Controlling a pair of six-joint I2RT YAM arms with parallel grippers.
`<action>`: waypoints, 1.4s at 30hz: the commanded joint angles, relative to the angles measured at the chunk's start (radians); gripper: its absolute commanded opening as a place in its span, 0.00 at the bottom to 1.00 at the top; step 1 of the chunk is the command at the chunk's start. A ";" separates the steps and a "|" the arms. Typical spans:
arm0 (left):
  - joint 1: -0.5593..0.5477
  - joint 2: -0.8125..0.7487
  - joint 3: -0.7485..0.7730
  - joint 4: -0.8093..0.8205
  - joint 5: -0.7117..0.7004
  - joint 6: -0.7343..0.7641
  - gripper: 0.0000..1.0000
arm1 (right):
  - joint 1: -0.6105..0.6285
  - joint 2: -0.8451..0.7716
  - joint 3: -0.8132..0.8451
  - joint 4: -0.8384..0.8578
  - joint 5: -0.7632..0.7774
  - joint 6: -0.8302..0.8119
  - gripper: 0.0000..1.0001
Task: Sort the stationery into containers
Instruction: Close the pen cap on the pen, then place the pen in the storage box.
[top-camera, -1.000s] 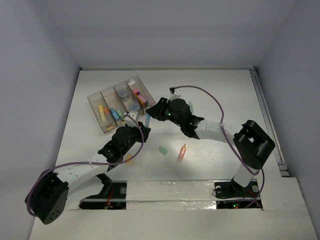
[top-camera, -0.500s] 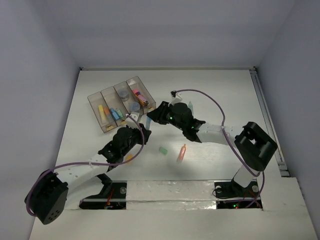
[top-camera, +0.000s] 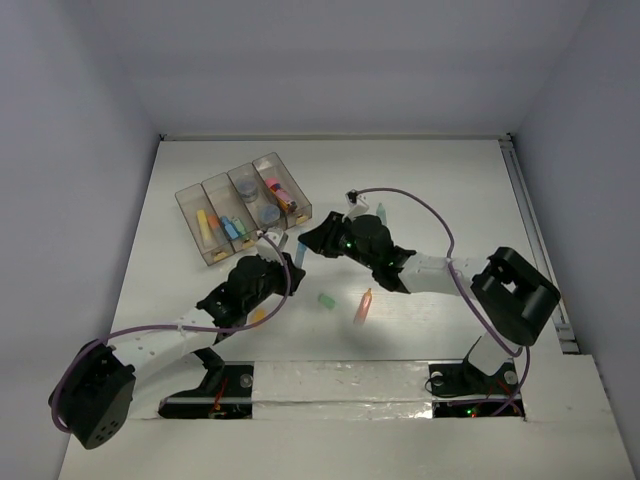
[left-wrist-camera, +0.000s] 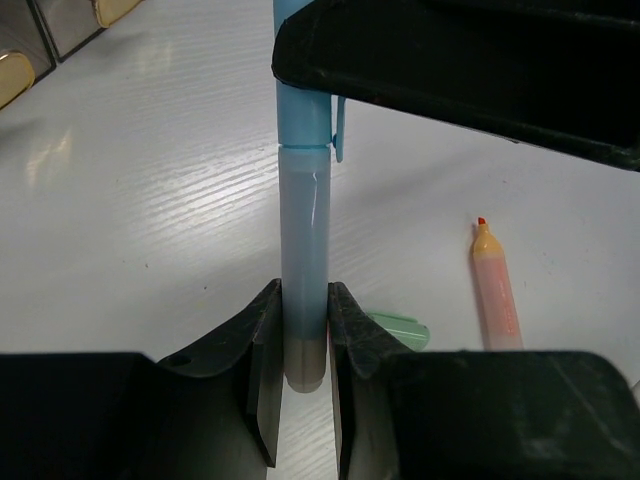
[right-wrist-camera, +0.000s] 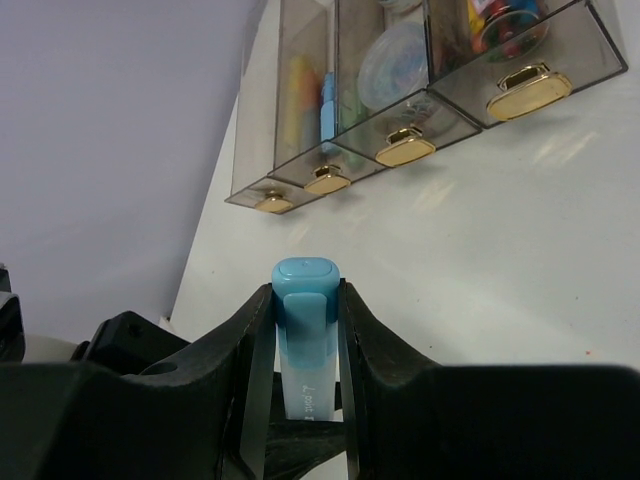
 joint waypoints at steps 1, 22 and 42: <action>0.020 -0.031 0.111 0.151 -0.094 0.004 0.00 | 0.084 -0.012 -0.038 -0.104 -0.203 -0.031 0.00; 0.010 -0.045 0.393 0.096 -0.109 0.043 0.00 | 0.130 -0.045 -0.167 -0.064 -0.125 0.002 0.04; 0.142 0.030 0.292 -0.004 -0.381 -0.125 0.00 | 0.057 -0.797 -0.213 -0.541 0.467 -0.229 0.74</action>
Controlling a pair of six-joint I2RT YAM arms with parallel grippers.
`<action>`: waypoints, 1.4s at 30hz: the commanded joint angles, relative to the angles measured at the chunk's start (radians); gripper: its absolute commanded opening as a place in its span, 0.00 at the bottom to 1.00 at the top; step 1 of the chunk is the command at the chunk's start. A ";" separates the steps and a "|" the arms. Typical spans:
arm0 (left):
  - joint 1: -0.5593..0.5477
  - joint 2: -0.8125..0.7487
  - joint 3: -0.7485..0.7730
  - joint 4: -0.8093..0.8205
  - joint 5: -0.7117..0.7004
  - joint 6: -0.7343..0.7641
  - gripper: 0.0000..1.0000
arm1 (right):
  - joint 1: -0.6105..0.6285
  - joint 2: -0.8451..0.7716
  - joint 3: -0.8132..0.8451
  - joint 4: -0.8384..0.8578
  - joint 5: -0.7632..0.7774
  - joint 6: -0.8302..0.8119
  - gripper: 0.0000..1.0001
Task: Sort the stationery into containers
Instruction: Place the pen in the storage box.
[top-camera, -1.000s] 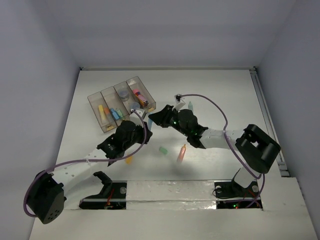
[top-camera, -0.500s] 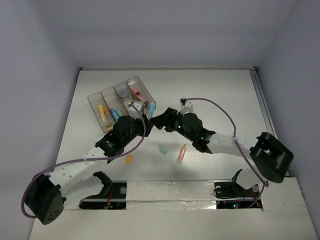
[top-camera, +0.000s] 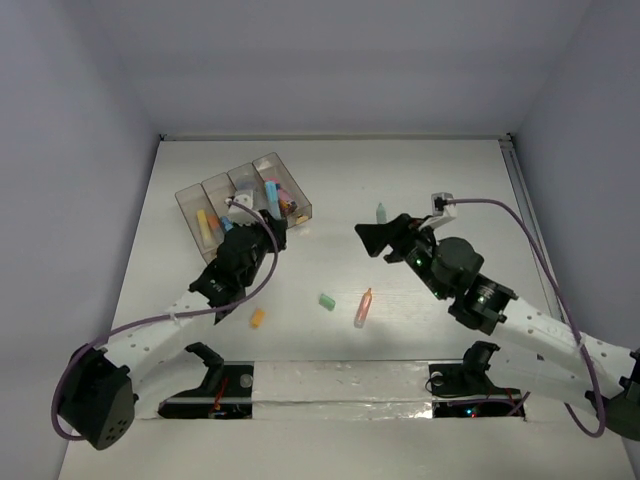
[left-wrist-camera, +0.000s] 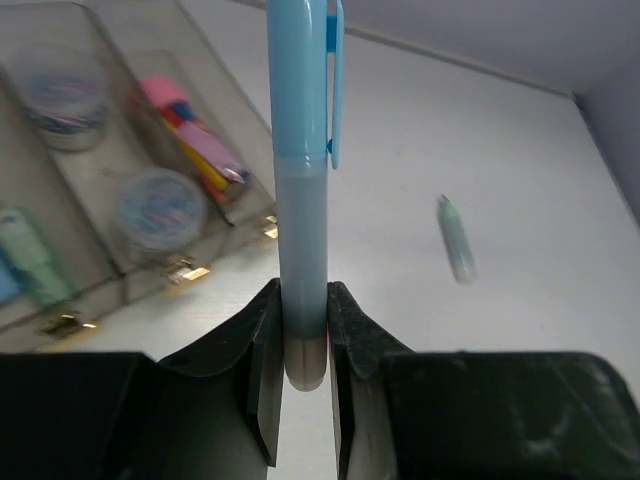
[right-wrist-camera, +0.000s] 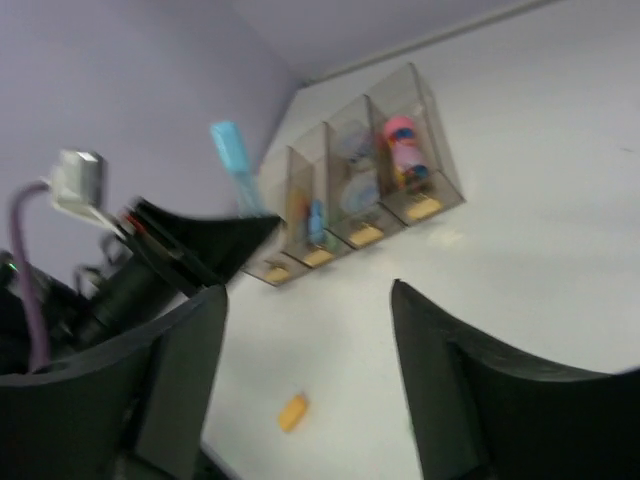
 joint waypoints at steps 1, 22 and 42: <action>0.170 0.024 0.091 -0.022 -0.115 -0.085 0.00 | 0.001 -0.038 -0.098 -0.151 0.078 -0.049 0.69; 0.622 0.289 0.065 -0.084 -0.032 -0.241 0.09 | 0.001 0.022 -0.200 -0.159 -0.064 -0.098 0.85; 0.372 0.024 0.045 0.019 0.035 -0.159 0.88 | 0.001 0.247 -0.062 -0.174 -0.173 -0.207 0.18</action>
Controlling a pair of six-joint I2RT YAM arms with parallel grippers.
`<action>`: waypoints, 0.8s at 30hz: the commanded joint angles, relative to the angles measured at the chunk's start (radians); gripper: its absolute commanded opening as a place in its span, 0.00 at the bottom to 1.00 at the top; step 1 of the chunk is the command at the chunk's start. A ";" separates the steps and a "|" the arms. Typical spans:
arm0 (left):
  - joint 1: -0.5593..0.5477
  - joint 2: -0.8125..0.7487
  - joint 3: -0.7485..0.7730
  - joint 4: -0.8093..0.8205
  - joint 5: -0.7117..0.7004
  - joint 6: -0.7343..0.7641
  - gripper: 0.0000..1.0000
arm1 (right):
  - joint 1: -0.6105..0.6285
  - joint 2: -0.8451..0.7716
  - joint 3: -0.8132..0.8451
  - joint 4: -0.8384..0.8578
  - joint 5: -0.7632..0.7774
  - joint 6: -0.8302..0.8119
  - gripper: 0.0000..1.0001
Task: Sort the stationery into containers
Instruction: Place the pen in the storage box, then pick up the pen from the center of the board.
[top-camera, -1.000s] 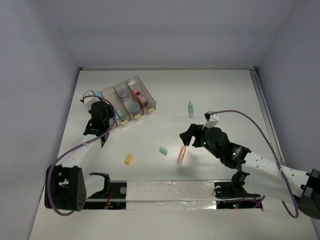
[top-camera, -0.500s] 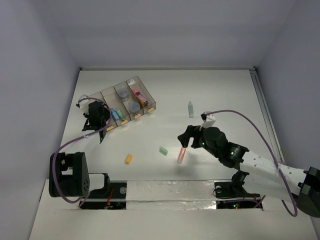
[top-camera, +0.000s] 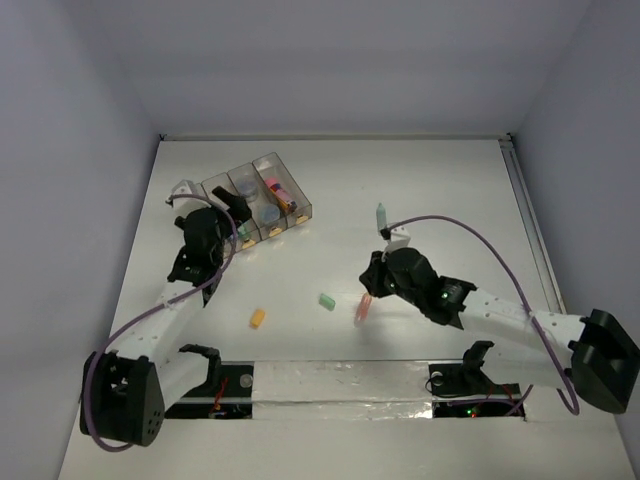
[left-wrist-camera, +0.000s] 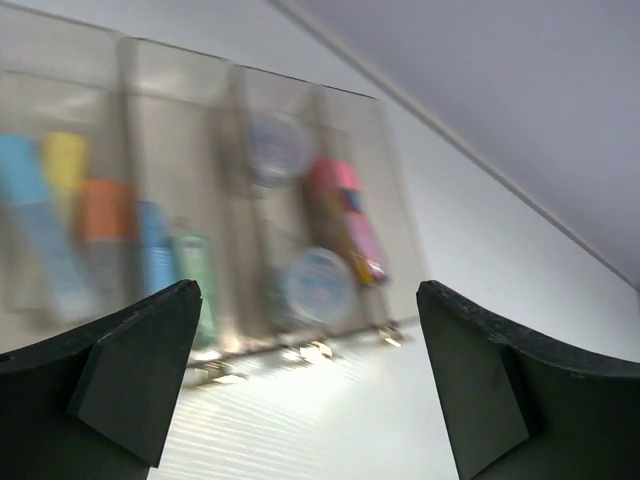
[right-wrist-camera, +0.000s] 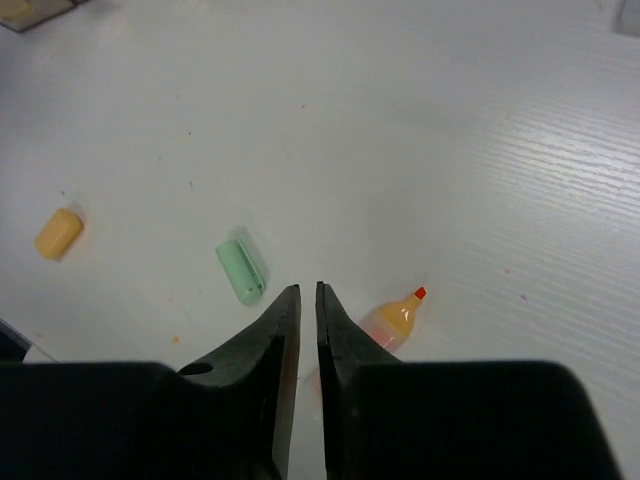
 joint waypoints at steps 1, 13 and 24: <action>-0.118 -0.059 0.016 0.067 0.030 0.067 0.87 | 0.001 0.077 0.112 -0.016 -0.084 -0.103 0.16; -0.334 -0.076 -0.110 0.251 0.392 0.120 0.46 | -0.080 0.324 0.325 -0.160 0.122 -0.121 0.67; -0.393 -0.066 -0.185 0.337 0.508 0.151 0.44 | -0.449 0.721 0.705 -0.251 0.038 -0.239 0.72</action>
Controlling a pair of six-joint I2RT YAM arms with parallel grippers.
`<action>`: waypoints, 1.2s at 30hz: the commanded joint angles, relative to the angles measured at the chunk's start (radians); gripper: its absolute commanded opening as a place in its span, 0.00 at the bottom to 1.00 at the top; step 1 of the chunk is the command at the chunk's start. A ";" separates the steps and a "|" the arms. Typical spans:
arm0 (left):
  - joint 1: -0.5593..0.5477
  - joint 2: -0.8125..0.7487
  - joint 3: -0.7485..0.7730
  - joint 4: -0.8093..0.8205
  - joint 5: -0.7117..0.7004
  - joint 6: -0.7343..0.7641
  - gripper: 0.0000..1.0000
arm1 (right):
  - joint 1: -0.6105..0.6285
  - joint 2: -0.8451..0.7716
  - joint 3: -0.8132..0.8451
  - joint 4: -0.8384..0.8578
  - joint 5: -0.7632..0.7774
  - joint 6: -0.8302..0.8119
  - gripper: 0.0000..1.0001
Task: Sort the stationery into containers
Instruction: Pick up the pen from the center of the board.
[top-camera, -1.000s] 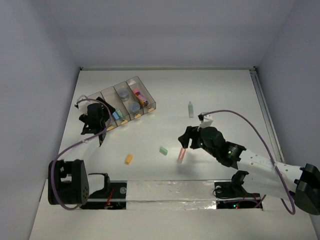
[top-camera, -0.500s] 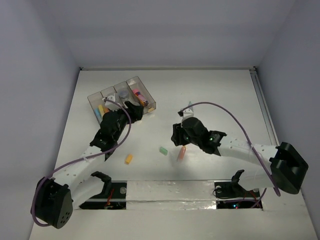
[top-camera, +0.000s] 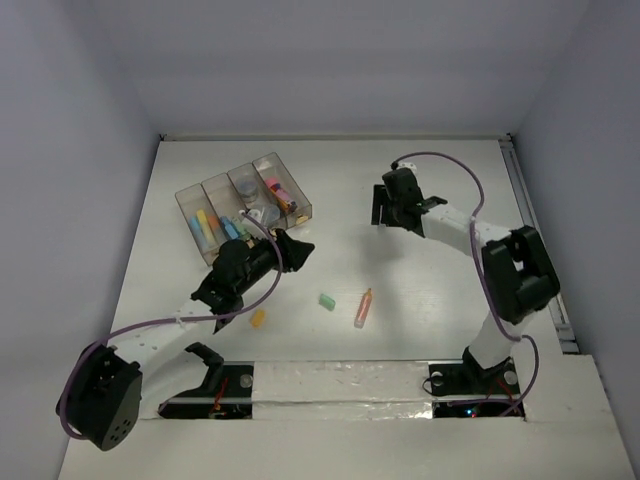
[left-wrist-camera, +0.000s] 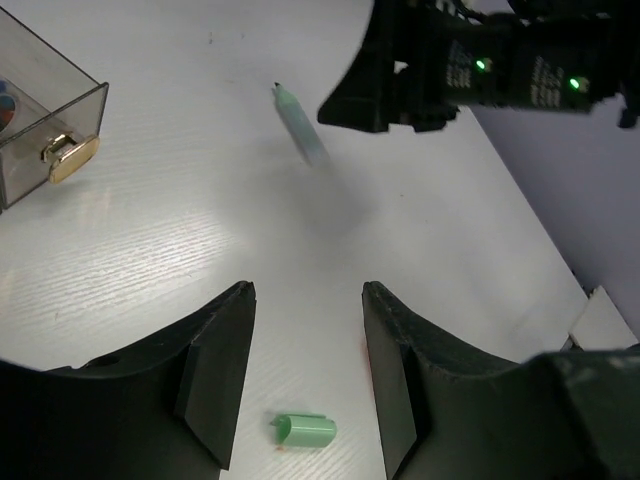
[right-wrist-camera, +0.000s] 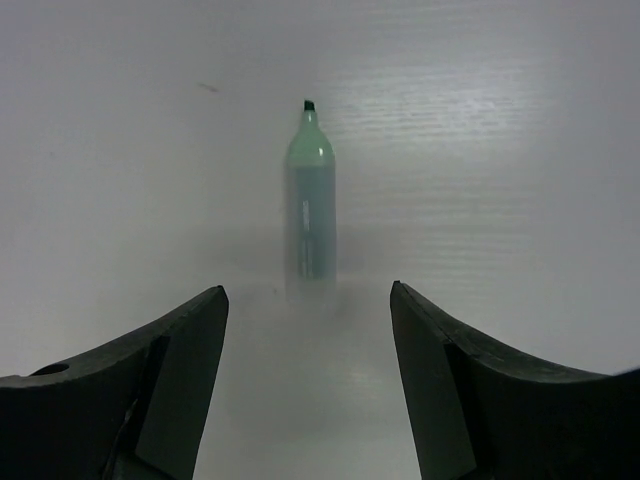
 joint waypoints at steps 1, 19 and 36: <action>-0.004 -0.006 -0.011 0.091 0.061 0.016 0.44 | -0.042 0.111 0.162 -0.060 -0.011 -0.077 0.72; -0.033 0.069 0.016 0.111 0.124 0.019 0.45 | -0.071 0.360 0.384 -0.129 -0.083 -0.077 0.05; -0.075 0.265 0.072 0.202 0.131 -0.003 0.61 | 0.243 -0.102 -0.085 0.394 -0.307 0.245 0.01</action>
